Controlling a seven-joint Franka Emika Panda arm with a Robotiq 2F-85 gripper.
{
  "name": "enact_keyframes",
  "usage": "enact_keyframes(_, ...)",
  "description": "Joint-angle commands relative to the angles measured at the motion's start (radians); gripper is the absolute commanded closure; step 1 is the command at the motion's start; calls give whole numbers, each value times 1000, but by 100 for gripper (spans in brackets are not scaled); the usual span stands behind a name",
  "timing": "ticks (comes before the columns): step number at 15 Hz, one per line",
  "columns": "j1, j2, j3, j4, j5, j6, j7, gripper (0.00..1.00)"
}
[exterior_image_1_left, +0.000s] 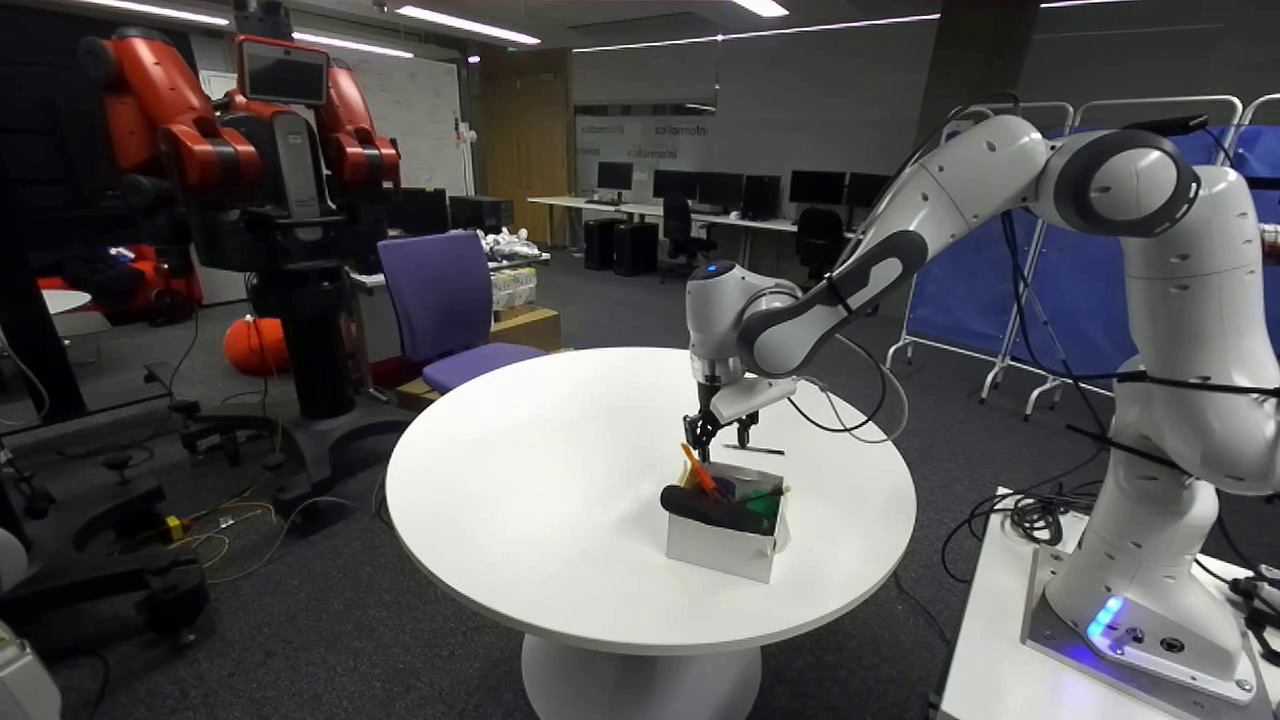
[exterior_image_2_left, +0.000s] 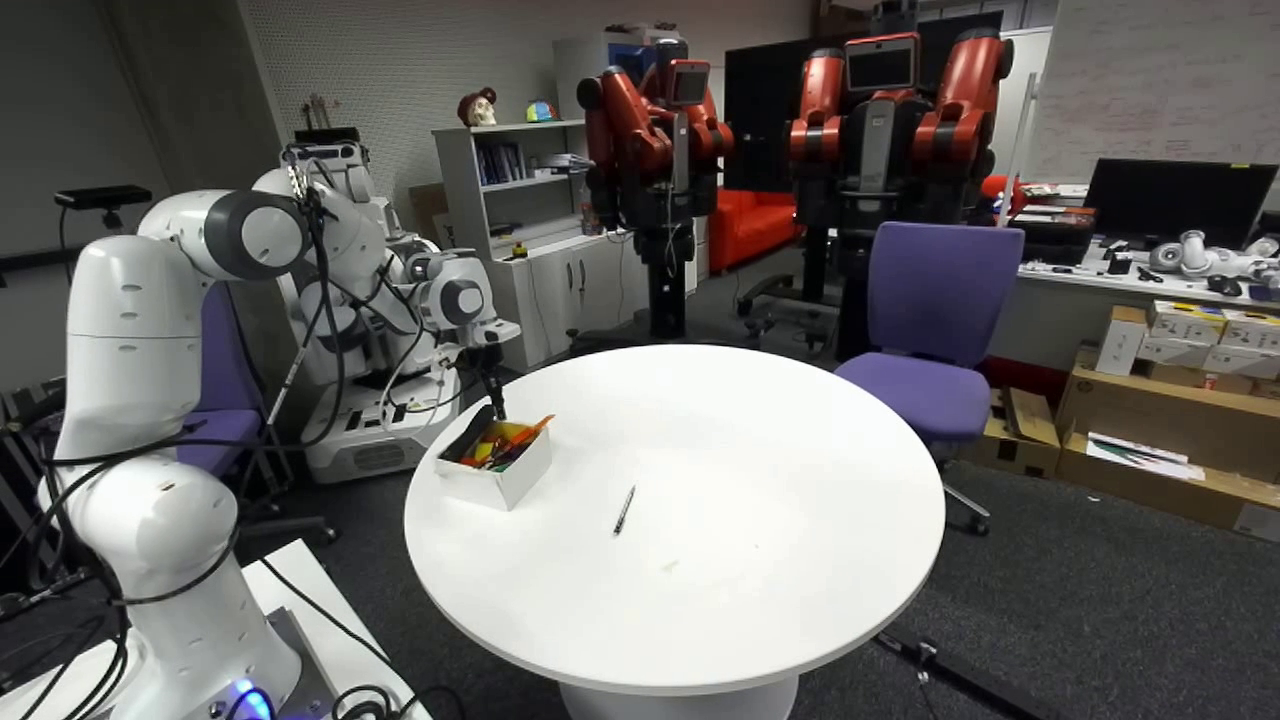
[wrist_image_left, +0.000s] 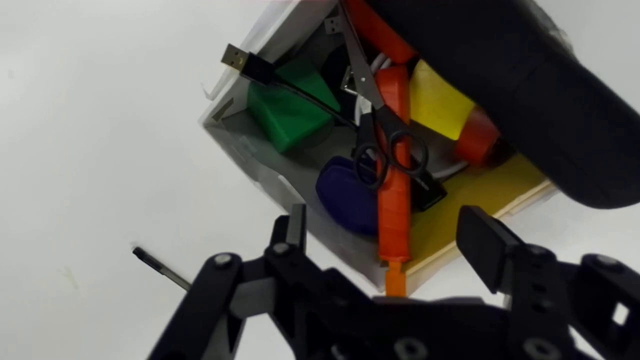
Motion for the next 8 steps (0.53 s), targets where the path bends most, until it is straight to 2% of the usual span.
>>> enact_keyframes(1,-68,-87,-20,-110,-20,27,-29,0)
enact_keyframes(4,-141,-112,-49,-178,-32,45,-140,0)
enact_keyframes(6,-200,-123,-63,-224,-20,80,-276,0)
enact_keyframes(8,-250,-127,-81,-244,-26,59,-436,0)
